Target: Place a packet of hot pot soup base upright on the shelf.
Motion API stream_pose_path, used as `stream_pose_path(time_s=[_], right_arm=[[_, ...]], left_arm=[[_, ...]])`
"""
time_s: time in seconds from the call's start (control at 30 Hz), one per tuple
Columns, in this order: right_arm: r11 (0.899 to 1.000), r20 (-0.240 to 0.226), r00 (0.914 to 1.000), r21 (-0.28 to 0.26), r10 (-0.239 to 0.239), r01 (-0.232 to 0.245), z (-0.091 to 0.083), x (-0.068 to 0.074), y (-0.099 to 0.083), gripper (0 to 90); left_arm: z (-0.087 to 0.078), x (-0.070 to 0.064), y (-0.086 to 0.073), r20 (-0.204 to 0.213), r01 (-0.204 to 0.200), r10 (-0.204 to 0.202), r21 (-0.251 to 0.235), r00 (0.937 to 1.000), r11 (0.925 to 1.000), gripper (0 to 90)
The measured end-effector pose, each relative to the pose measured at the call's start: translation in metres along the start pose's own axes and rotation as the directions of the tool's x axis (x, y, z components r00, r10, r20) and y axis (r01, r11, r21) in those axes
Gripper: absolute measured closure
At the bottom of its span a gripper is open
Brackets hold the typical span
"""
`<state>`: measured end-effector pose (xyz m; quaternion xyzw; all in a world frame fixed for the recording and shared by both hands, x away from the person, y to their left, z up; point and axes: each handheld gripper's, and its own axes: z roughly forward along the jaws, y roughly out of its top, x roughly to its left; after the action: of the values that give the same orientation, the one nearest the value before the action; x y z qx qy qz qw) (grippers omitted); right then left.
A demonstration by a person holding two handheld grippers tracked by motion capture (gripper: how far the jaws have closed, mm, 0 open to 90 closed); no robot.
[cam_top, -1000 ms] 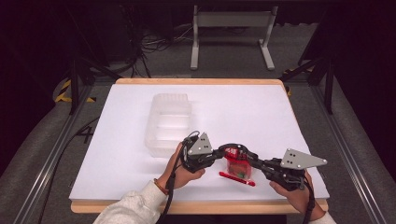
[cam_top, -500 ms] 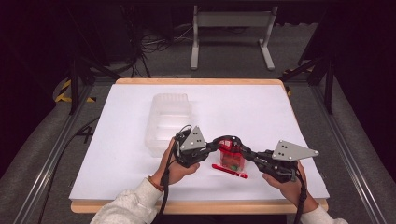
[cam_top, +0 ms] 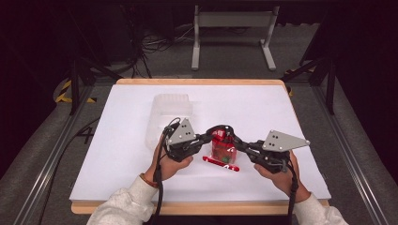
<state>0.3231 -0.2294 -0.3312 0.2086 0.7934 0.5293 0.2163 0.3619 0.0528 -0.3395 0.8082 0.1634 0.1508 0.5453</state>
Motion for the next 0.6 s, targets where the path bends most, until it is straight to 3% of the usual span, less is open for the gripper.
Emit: stream_pose_path(time_s=[0.3, 0.4, 0.6], right_arm=[[1.000, 0.018, 0.9998, -0.018, 0.006, -0.006, 0.019, -0.012, 0.022, 90.0], [1.000, 0.029, 0.9996, -0.013, -0.002, 0.003, 0.035, -0.019, 0.033, 90.0], [1.000, 0.030, 0.9995, -0.028, 0.002, -0.001, 0.049, -0.023, 0.044, 90.0]], left_arm=[[-0.015, 0.016, 0.013, -0.055, -0.010, 0.009, -0.025, 0.9984, 0.9996, 89.5], [-0.019, 0.023, 0.016, -0.075, 0.001, -0.003, -0.029, 0.9971, 0.9996, 89.5], [-0.029, 0.037, 0.018, -0.098, 0.019, -0.024, -0.058, 0.9949, 0.9982, 89.6]])
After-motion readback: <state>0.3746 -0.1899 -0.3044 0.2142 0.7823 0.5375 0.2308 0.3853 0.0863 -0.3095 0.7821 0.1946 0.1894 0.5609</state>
